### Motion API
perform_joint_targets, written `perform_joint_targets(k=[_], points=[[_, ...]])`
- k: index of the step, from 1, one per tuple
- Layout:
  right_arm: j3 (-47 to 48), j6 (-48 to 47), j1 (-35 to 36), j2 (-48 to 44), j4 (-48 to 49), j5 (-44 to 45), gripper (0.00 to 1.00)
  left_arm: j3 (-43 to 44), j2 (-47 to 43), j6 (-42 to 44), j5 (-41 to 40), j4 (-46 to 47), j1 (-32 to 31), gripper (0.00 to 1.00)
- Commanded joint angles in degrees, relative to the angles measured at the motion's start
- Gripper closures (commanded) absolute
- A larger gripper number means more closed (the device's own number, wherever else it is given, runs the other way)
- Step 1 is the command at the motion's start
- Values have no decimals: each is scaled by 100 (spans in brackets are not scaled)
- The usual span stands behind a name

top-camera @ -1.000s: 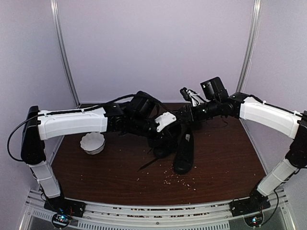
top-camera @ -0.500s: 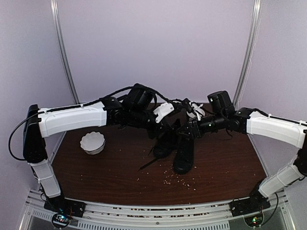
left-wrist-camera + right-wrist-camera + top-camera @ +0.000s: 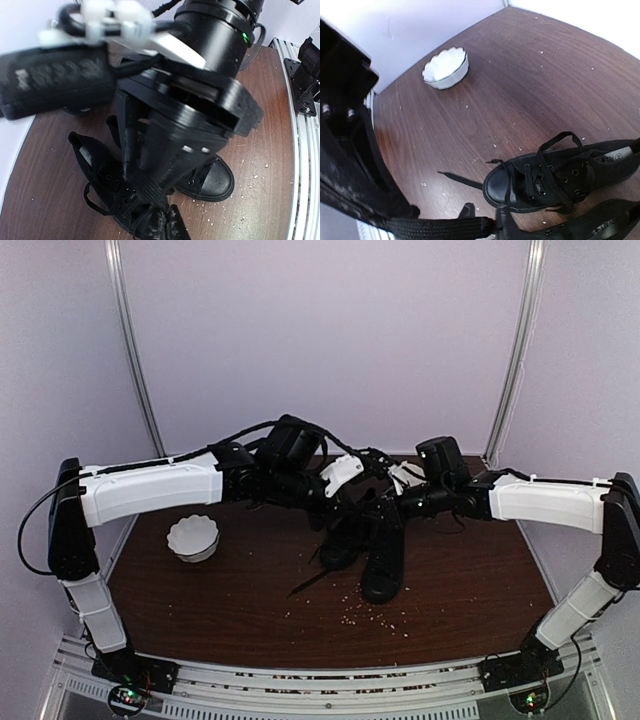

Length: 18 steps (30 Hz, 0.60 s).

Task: Tie the shoes
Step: Pass from the right arm to the left

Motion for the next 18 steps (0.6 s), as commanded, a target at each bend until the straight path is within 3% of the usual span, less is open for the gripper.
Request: perform_joint_targets(k=[1,2,6,8,10,15,18], points=[[-196,236,22,-233,692,-95,96,244,84,47,109,150,39,100],[-283,286,22,-305,813,-94,100,253,92,51,122,138,44,100],[-620,486,-1,-610,885,149,100,305,69,65,178,56,81,100],[-682,719,-32,-692,775,181,100,274,18,191,284,-2,108,63],[-692,1053,-62,-695,676,236,100,123,-95,494,367,-13,110,47],[-662,2083,-406,-487,600,339,100,-781,-587,1455,428,691,105,43],[-612,2514,-517,-281,703,285,100,-946,-449,1862,22,1090,72,46]])
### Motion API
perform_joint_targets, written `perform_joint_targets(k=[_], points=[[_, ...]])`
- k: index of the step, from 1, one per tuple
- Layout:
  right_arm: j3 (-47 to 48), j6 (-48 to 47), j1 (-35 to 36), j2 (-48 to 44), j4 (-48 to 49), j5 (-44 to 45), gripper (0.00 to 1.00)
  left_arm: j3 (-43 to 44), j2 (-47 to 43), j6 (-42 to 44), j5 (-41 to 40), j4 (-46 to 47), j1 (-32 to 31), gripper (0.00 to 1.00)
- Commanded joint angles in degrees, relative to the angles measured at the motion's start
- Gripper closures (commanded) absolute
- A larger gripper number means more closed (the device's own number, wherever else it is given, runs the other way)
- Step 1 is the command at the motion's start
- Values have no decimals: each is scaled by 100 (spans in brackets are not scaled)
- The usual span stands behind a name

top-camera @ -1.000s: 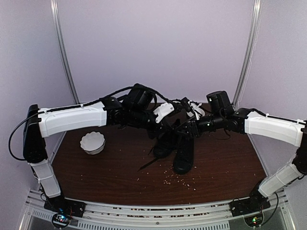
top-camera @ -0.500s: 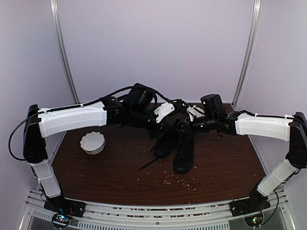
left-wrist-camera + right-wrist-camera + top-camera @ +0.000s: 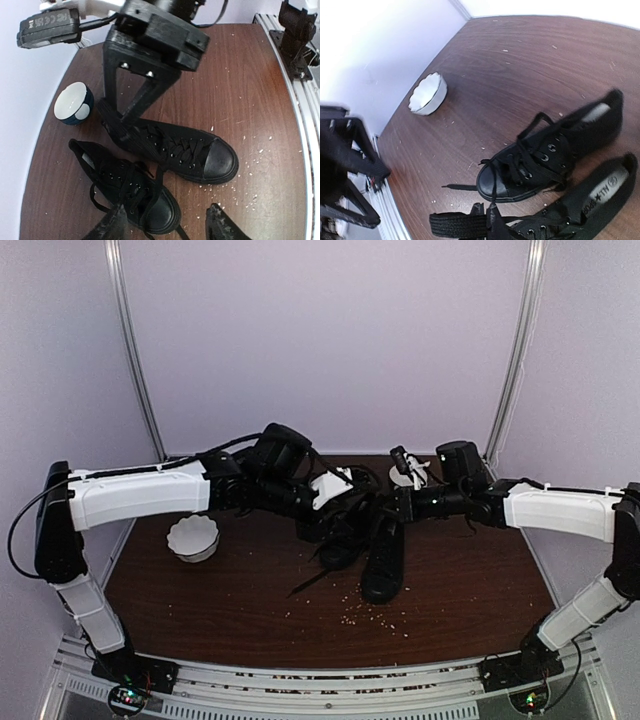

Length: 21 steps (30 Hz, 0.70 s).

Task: Tie the shoes
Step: Pass from the right arm to the left, then pull the crossed shoelace from the shoe.

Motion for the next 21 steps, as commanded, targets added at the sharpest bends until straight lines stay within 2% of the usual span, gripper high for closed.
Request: perform_joint_targets(k=[1,4,7,12,16,21], points=[[61,926,-173,275,100,117,100,-181,80,919,-393,850,-25,48],[107,1185,-260,397,66,137,100,-53,445,1169,-926,1122,-61,55],[83,1235,-316,366,-127,392,100,42,781,1485,-1202,1263,-104,57],[2,1283,-428,351,-314,592,100,215,1230,2070,-1294,1076,-310,51],[8,1334,-443,414,-267,541,100,199,1414,2335,-1530,1396,-474,48],[27,1340,-449,441,-269,503,100,378,1717,2331,-1945,1750,-554,57]])
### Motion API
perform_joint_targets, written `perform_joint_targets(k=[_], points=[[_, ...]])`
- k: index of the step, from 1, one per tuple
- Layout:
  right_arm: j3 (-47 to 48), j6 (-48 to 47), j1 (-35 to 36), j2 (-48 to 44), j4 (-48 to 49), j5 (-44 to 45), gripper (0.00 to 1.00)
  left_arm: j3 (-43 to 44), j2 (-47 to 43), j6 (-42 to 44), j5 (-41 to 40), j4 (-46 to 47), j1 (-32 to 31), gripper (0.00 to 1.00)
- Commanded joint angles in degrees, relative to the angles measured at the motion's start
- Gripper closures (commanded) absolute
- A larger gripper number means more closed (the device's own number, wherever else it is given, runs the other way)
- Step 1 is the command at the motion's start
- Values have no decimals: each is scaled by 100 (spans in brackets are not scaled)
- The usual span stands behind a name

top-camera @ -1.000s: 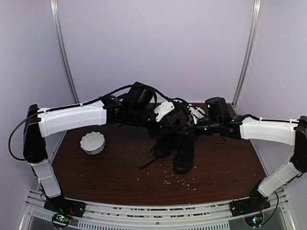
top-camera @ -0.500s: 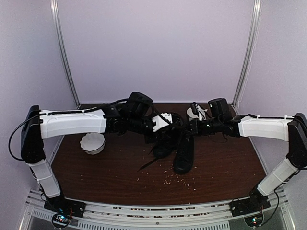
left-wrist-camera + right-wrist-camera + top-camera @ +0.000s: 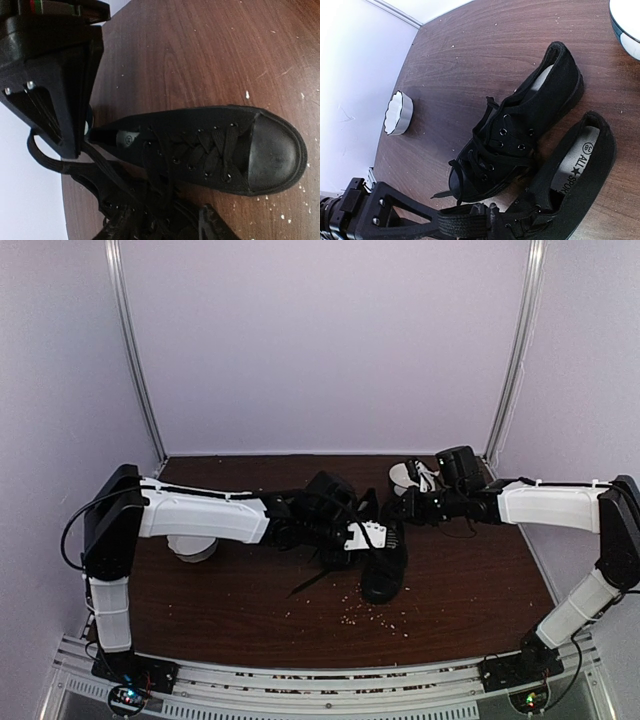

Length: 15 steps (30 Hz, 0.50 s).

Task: Tie the shoes
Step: Pull the crossed shoelace from the shoe.

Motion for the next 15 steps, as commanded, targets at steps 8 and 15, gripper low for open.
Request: perform_joint_targets(k=[8,15], points=[[-4,-73,-74,-42,-167,125,100,623,654,243,-1110,346,-79,69],[32,-186,-95,-32,-352,83,100,743,786,227,-1261,310,-79,83]])
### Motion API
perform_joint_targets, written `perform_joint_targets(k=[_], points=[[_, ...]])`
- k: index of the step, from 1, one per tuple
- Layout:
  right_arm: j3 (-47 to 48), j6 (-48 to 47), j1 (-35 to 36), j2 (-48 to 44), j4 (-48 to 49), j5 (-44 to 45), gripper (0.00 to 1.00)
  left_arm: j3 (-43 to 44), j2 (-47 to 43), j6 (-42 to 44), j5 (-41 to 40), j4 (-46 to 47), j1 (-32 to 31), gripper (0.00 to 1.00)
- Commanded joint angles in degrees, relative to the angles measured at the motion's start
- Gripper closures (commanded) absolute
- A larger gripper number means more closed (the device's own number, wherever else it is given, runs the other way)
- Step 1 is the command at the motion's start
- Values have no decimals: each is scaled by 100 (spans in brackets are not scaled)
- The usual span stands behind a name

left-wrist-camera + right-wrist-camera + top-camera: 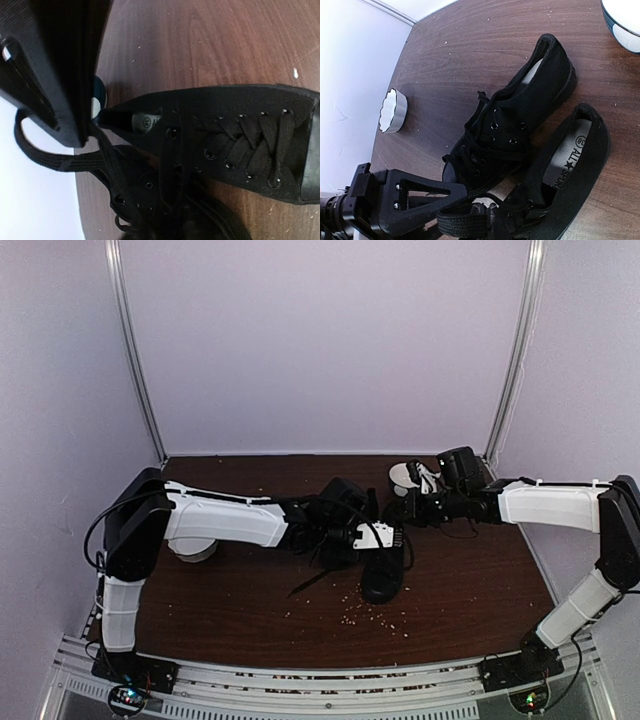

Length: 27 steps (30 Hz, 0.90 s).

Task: Tie the shoes
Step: Pull the crossed shoelace from the shoe.

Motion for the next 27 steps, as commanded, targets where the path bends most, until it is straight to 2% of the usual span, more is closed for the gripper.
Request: perform_joint_targets(k=[1,2,3,16,27], points=[[45,-191,-48,-23,-233,75,100,274,134,9,-268,146,6,90],[72,-247,-51,-21,-307,98,100,300,126,-8,-266,148,6,98],[92,-305,-54,-6,-398,145,100,313,112,-25,-258,149,2,100],[800,-1138,-109,501,-1478,150,100,372,-280,-296,163,200,-3,100],[1323,-2260,-117,691,-2880,21,100,498,-333,-475,195,199,1,100]])
